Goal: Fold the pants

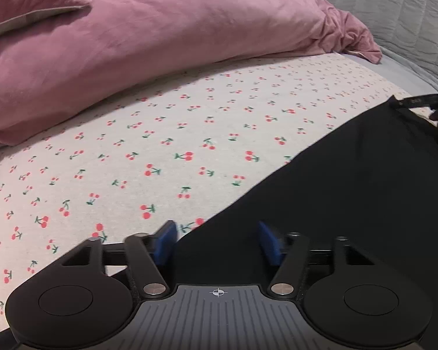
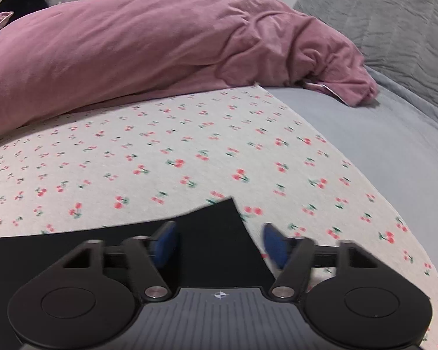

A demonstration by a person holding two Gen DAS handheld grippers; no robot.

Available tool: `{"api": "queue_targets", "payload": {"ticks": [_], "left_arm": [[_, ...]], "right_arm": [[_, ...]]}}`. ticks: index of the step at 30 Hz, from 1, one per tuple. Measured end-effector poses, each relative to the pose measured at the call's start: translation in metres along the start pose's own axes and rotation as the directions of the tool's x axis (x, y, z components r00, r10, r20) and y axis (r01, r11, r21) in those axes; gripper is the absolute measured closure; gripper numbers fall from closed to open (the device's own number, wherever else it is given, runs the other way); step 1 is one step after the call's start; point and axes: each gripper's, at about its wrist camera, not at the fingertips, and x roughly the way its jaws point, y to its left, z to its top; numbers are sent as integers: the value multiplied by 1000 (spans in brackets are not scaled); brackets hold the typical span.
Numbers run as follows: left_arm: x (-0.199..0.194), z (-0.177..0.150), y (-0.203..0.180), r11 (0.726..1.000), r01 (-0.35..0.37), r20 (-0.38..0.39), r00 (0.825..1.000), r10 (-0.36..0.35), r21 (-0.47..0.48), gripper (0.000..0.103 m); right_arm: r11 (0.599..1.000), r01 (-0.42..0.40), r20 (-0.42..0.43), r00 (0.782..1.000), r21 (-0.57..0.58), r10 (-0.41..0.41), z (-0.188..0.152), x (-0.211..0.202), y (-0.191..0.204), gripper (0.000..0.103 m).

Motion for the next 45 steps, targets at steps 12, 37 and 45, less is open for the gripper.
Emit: {"api": "queue_targets", "payload": {"ticks": [12,37,45], "left_arm": [[-18,8,-29,995,-101,36,994,101,-18,103],[-185,-57,-111,998,-63,163,985,60,10,103],[-208,-116,-134,1000,3,151,988,-6,21,103]], "right_arm": [[1000,-10,41,999,8,9,8,-34,12,102],[995,-73,114,991,74,64,-48,-220,-37,102],[977,-149,96,986,151,135,-120,-253,-70,102]]}}
